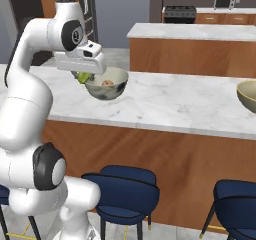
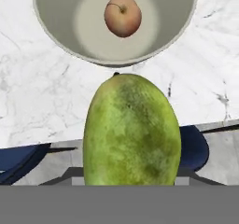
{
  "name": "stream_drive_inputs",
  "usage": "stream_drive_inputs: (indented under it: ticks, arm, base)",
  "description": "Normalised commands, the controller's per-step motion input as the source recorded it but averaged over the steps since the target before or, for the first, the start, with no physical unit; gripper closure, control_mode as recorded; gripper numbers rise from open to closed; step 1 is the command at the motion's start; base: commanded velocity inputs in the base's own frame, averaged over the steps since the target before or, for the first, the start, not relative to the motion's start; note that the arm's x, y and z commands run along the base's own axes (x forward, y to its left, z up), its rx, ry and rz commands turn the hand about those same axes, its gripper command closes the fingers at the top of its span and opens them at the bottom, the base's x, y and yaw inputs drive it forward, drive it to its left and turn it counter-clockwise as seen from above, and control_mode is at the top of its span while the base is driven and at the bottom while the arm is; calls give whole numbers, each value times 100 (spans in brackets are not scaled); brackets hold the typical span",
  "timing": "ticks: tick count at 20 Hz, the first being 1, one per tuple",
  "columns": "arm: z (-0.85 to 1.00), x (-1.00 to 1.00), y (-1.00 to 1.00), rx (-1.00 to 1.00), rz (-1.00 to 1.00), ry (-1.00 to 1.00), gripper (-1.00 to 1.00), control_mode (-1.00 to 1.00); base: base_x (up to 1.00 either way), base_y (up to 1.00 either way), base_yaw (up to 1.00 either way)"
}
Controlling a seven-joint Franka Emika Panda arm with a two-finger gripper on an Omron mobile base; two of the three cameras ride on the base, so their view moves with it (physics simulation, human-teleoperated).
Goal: Take the fruits from the plate on the dining counter and place two fruits in each bowl.
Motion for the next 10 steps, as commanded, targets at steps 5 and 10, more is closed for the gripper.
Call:
stream_drive_inputs:
  ticks: [5, 10]
  arm:
    - [-7, 100, -29, 1, -5, 2, 100, -100]
    - [-39, 95, 0, 0, -5, 0, 100, -100]
  base:
    - [0, 0, 0]
    - [0, 0, 0]
